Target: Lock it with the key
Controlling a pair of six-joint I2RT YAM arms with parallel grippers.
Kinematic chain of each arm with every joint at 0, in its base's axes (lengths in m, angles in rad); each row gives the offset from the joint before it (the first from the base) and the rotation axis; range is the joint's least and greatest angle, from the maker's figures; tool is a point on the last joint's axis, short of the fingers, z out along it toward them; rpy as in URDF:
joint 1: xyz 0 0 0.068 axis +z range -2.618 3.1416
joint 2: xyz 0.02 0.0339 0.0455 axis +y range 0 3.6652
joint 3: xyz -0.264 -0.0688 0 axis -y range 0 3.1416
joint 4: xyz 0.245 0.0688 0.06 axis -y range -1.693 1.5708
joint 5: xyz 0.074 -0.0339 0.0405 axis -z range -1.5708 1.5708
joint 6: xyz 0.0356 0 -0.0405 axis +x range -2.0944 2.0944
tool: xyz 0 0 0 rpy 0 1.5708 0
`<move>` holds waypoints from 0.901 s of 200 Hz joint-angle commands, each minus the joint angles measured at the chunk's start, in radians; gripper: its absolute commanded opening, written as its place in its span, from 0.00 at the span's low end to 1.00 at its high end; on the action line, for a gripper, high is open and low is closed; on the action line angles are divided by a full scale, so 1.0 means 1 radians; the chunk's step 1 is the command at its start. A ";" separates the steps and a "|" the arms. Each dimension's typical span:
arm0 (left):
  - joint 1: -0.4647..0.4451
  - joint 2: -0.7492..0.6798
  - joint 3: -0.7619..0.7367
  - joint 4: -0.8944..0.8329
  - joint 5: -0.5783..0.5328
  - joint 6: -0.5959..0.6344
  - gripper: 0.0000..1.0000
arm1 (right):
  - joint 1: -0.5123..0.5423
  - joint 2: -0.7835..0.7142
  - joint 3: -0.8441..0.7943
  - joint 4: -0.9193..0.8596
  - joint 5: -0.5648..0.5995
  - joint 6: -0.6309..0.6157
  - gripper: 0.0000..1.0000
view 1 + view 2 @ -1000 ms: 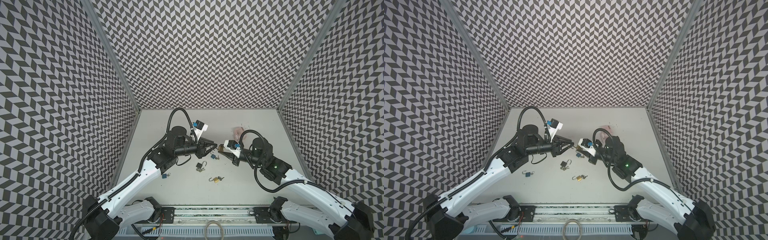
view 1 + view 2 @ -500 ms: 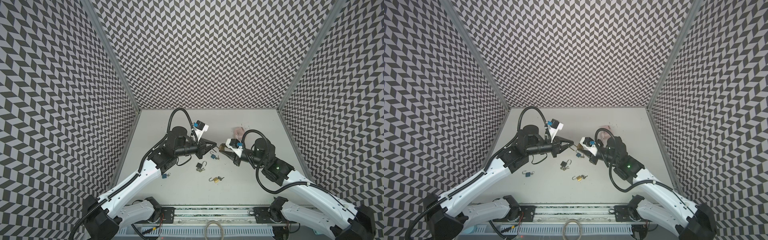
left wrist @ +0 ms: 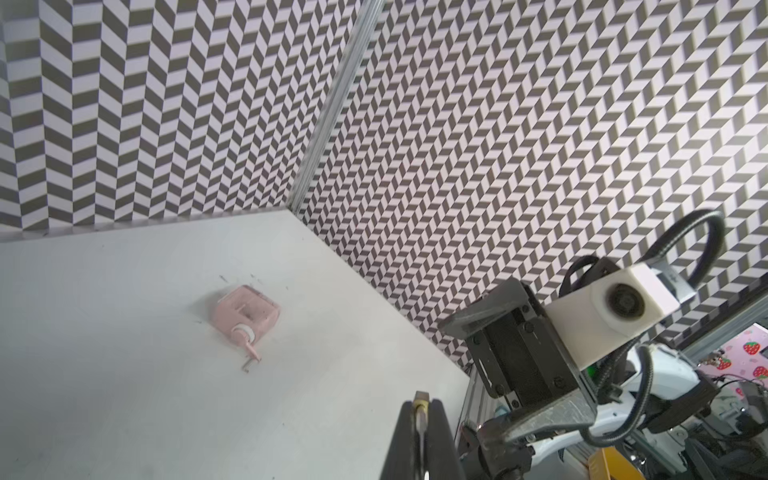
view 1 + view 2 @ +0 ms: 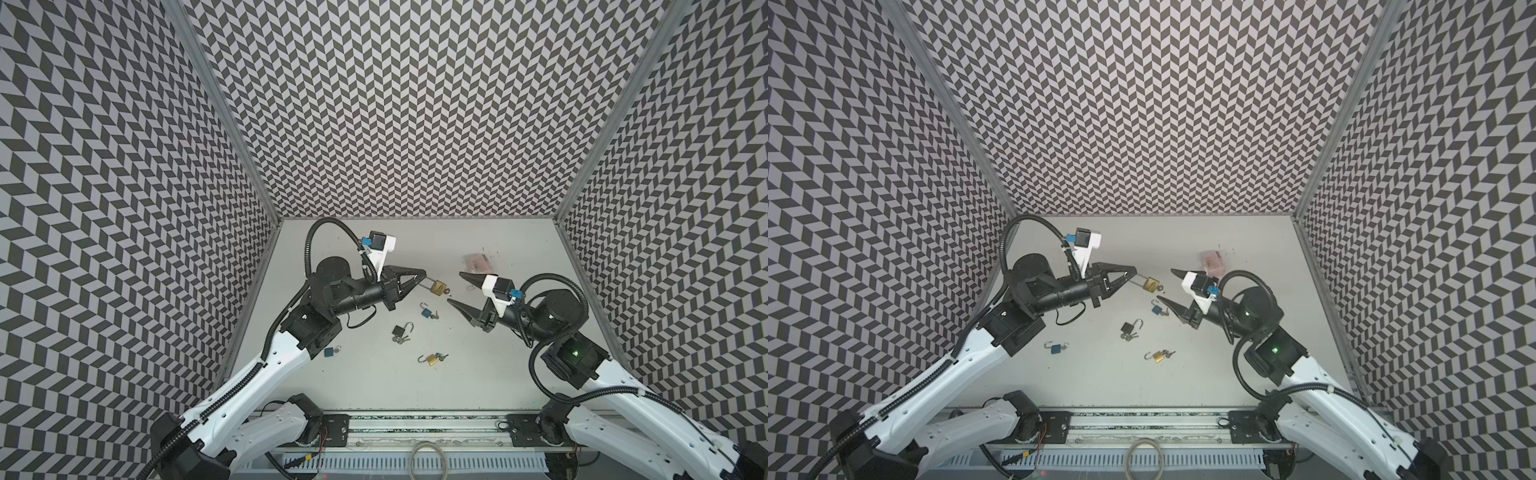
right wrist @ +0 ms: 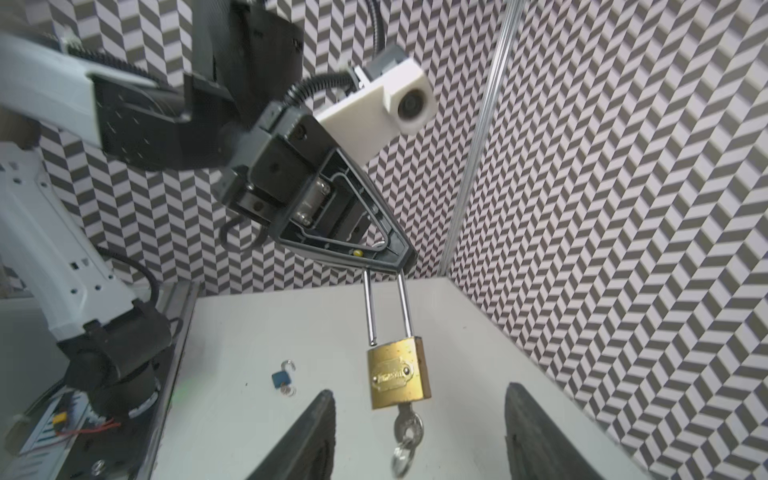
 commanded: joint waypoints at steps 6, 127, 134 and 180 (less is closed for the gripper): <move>0.026 -0.016 -0.024 0.257 0.073 -0.147 0.00 | 0.005 -0.004 -0.029 0.240 -0.055 0.075 0.60; 0.029 -0.011 -0.001 0.445 0.169 -0.161 0.00 | 0.007 0.188 0.146 0.348 -0.297 0.179 0.46; 0.029 -0.008 0.001 0.449 0.174 -0.162 0.00 | 0.007 0.191 0.148 0.353 -0.303 0.193 0.45; 0.029 -0.004 -0.005 0.474 0.187 -0.173 0.00 | 0.007 0.211 0.154 0.386 -0.327 0.248 0.29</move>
